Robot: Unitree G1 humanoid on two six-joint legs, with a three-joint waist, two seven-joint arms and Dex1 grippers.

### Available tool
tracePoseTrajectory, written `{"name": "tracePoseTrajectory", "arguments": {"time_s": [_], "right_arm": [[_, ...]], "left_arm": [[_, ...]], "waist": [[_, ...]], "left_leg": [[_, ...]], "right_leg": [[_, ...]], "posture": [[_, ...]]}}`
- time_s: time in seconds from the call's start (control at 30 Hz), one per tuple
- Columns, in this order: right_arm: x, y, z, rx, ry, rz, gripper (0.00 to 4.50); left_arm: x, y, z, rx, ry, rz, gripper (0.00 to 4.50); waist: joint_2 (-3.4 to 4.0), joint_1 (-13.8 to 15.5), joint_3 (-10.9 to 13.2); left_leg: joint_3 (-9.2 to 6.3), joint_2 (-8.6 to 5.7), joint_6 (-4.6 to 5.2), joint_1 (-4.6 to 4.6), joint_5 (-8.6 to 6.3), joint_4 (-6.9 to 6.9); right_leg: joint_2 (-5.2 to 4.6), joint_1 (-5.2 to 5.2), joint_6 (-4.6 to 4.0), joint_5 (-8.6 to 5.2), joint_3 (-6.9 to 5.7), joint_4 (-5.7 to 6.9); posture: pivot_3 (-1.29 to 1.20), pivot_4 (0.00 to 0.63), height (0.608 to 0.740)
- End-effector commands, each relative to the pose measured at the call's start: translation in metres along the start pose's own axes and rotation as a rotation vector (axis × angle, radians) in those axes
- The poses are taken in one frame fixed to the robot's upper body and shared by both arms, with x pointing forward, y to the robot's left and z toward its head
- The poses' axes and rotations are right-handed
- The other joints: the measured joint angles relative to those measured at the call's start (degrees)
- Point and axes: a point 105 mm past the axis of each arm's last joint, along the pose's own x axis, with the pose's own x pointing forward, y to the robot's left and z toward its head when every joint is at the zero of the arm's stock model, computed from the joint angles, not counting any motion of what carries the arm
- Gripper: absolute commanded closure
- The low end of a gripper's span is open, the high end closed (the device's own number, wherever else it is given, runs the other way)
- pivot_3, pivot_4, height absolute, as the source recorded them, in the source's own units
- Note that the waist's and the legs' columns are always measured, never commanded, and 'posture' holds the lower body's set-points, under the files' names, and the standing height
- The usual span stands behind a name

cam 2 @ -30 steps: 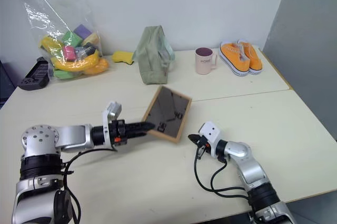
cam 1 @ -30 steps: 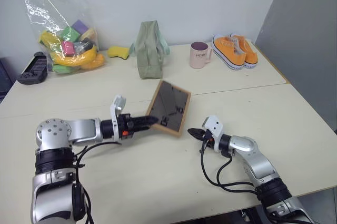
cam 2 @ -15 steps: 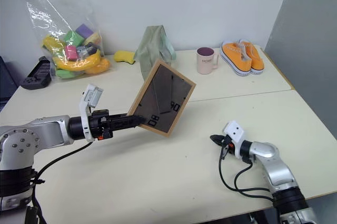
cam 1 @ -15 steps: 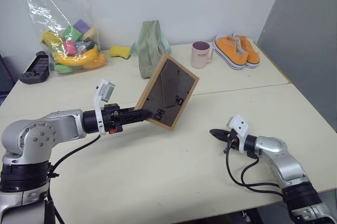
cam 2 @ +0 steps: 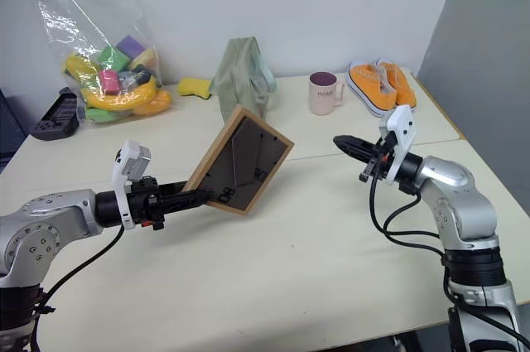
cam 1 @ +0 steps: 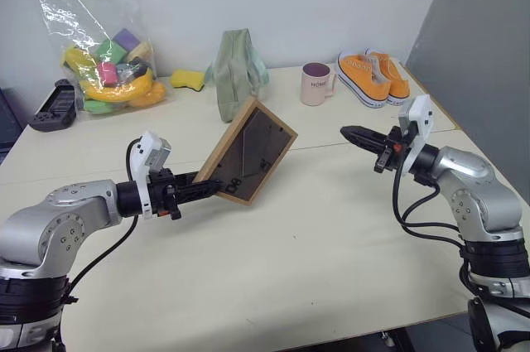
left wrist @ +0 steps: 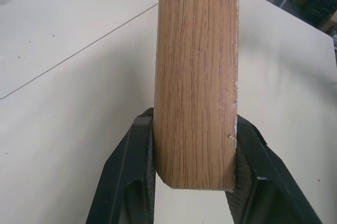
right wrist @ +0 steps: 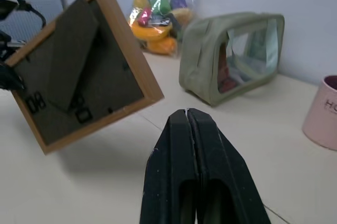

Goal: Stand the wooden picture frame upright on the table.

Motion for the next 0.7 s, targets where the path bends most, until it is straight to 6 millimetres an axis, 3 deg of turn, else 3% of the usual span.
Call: {"name": "tracePoseTrajectory", "arguments": {"time_s": [0.03, 0.4, 0.7], "right_arm": [[0.009, 0.007, 0.010, 0.011, -0.045, 0.021, 3.52], [0.032, 0.027, 0.008, 0.023, -0.060, 0.083, 1.06], [0.040, 0.040, 0.017, 0.059, -0.075, 0.132, 1.06]], "left_arm": [[-0.007, -0.002, 0.020, 0.075, -0.062, -0.002, 3.22], [0.001, -0.013, 0.029, 0.027, -0.101, -0.080, 3.22], [0.014, -0.026, 0.025, -0.029, -0.086, -0.165, 3.22]], "waist": [[0.00, 0.01, 0.00], [0.01, -0.11, 0.00], [0.01, -0.24, 0.00]], "left_leg": [[0.00, -0.01, 0.00, -0.01, 0.00, -0.02], [0.01, 0.01, 0.00, 0.00, 0.01, -0.07], [0.01, 0.01, 0.00, 0.01, 0.01, -0.07]], "right_leg": [[-0.01, 0.00, 0.02, 0.02, 0.01, -0.05], [0.00, -0.01, -0.01, 0.06, -0.02, -0.08], [0.01, -0.02, 0.00, 0.06, -0.03, -0.09]], "posture": [[0.00, 0.150, 0.740], [0.00, 0.150, 0.740], [0.00, 0.150, 0.740]]}}
